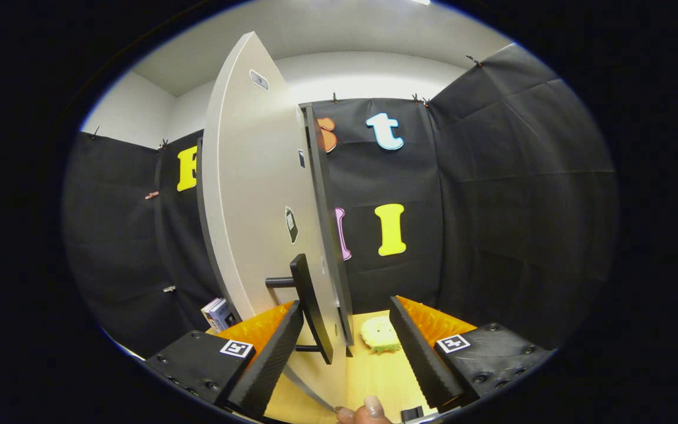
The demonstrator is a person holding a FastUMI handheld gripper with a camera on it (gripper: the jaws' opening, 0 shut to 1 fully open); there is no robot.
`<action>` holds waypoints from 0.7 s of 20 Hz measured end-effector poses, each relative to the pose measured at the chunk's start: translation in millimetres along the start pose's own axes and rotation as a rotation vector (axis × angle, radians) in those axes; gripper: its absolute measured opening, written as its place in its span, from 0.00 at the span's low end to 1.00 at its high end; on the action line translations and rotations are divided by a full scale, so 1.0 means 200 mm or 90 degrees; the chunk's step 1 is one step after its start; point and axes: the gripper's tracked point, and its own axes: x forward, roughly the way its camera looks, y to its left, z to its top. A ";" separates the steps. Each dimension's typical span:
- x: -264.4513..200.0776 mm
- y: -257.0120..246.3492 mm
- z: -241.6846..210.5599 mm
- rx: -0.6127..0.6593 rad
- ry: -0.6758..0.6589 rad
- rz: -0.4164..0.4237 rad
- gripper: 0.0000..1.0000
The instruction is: Open the shoe cabinet door, grab the shoes and put them into the shoe cabinet, then close the shoe cabinet door.
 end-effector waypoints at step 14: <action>0.18 0.62 -0.13 0.006 0.013 0.024 0.97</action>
